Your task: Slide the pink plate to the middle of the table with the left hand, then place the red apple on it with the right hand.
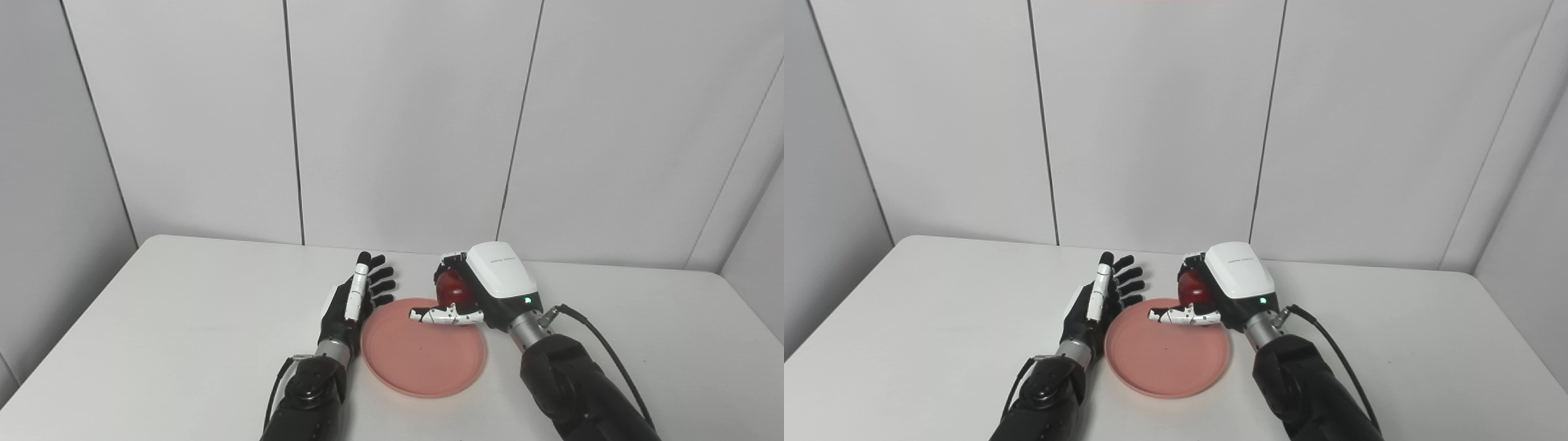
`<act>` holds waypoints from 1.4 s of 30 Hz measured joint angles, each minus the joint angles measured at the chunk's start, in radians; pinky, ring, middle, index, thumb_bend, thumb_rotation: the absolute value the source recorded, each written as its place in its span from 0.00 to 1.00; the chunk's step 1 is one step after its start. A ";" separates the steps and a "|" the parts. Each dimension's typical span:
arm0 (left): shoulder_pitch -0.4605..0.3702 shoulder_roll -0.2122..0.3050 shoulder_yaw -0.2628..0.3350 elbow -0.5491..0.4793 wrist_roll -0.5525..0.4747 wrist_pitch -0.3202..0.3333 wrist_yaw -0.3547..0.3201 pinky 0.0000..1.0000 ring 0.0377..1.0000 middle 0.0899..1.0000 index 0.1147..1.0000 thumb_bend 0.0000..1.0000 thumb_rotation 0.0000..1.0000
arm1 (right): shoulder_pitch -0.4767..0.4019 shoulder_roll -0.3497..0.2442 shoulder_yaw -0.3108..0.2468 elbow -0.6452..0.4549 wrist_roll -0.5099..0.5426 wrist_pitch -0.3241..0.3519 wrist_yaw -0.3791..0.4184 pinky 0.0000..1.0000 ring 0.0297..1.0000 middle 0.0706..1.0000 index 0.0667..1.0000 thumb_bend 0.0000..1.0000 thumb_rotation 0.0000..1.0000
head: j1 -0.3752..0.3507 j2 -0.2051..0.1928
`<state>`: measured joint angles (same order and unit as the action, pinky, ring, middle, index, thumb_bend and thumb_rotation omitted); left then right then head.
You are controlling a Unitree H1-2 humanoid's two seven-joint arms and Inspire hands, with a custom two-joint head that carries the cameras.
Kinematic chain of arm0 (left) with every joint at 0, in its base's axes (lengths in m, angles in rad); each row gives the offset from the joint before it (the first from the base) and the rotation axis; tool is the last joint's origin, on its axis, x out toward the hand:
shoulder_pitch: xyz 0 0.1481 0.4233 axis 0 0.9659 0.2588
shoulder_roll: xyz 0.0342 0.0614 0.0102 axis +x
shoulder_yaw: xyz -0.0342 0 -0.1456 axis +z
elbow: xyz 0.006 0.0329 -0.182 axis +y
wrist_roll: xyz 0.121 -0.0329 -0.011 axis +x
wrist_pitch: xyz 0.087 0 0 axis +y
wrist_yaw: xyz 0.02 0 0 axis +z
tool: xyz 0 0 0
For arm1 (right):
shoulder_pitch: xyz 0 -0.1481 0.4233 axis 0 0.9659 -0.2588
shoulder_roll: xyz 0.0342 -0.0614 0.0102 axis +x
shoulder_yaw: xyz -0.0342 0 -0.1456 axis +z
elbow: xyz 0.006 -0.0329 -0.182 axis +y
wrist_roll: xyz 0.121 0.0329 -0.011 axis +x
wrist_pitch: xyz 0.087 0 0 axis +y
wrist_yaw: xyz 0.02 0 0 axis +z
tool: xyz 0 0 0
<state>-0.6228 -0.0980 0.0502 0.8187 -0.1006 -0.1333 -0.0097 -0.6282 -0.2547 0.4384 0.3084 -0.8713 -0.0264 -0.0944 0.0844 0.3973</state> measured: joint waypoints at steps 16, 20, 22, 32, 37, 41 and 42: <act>-0.007 -0.013 -0.002 0.027 0.015 -0.033 0.001 0.74 0.80 0.81 0.77 0.72 1.00 | -0.014 0.078 0.069 0.035 -0.026 0.000 0.040 0.24 0.29 0.37 0.43 0.62 0.81 | -0.003 0.002; -0.006 -0.013 0.002 0.025 0.014 -0.034 -0.003 0.72 0.79 0.80 0.78 0.71 1.00 | -0.016 0.088 0.080 0.053 -0.040 0.000 0.040 0.21 0.26 0.34 0.45 0.63 0.81 | -0.008 0.005; -0.004 -0.013 0.006 0.021 0.011 -0.034 -0.008 0.71 0.79 0.79 0.81 0.72 1.00 | -0.019 0.095 0.084 0.075 -0.044 0.000 0.040 0.20 0.24 0.33 0.45 0.63 0.80 | -0.011 0.005; 0.003 -0.008 -0.004 0.010 0.025 -0.033 -0.008 0.72 0.78 0.78 0.84 0.70 1.00 | -0.019 0.101 0.105 0.144 -0.051 -0.001 0.036 0.26 0.32 0.39 0.50 0.60 0.79 | -0.025 0.006; 0.002 -0.008 -0.001 0.014 0.024 -0.032 -0.008 0.72 0.79 0.79 0.83 0.69 1.00 | -0.019 0.096 0.104 0.144 -0.048 -0.001 0.036 0.26 0.32 0.39 0.50 0.64 0.87 | -0.025 -0.003; -0.001 -0.007 -0.001 0.019 0.024 -0.033 -0.008 0.74 0.79 0.79 0.81 0.70 1.00 | -0.022 0.093 0.105 0.161 -0.050 -0.001 0.035 0.30 0.37 0.45 0.50 0.64 0.88 | -0.026 -0.005; -0.001 -0.005 -0.002 0.020 0.025 -0.033 -0.008 0.75 0.79 0.79 0.80 0.72 1.00 | -0.023 0.092 0.105 0.167 -0.050 -0.001 0.034 0.30 0.37 0.45 0.50 0.62 0.84 | -0.028 -0.006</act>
<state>-0.6240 -0.1031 0.0482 0.8389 -0.0761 -0.1660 -0.0177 -0.6516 -0.1631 0.5436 0.4753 -0.9216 -0.0277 -0.0602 0.0568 0.3912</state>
